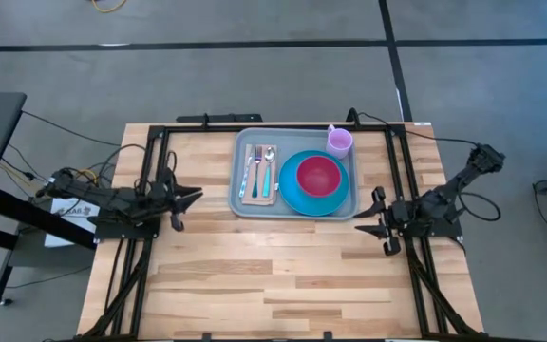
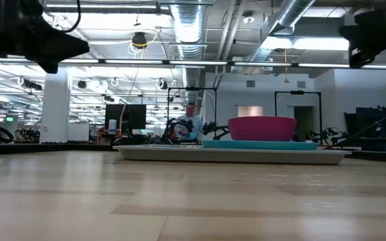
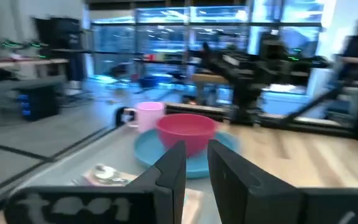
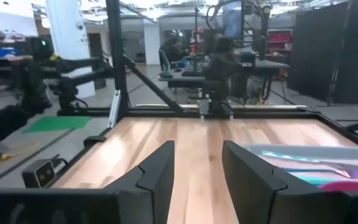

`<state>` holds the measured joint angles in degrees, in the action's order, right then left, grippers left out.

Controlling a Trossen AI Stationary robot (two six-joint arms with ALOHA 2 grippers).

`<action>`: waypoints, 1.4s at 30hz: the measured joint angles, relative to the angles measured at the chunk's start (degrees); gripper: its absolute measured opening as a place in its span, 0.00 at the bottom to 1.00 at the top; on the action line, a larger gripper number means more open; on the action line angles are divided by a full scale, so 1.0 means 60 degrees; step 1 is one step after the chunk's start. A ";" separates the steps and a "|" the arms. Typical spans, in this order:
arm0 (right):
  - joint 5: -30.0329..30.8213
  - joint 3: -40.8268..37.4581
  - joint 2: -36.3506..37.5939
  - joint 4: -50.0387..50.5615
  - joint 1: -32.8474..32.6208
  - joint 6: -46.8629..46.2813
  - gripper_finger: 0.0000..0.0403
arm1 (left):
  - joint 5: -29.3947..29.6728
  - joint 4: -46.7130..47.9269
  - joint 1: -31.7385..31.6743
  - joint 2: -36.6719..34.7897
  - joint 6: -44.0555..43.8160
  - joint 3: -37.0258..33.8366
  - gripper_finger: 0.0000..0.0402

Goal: Set up tray
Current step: Return to Home Position

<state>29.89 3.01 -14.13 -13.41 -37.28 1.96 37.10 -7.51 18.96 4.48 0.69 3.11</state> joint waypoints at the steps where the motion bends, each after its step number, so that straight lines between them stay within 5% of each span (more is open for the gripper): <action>1: 0.0017 0.0000 0.0007 -0.0049 -0.0046 -0.0001 0.32 | -0.0207 0.0302 0.0005 -0.0188 -0.0110 0.0000 0.14; 13: 0.0022 0.0004 -0.0007 -0.0055 -0.0157 -0.1964 0.32 | -0.0298 0.0920 -0.0003 -0.0489 0.0039 -0.0229 0.14; 42: 0.0022 0.0022 -0.0007 -0.0059 -0.0150 -0.2008 0.32 | -0.0301 0.0972 -0.0003 -0.0490 -0.0225 -0.0237 0.14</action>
<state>30.02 3.14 -14.17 -13.76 -38.17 -10.09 35.29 -1.67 18.94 1.54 -0.66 1.69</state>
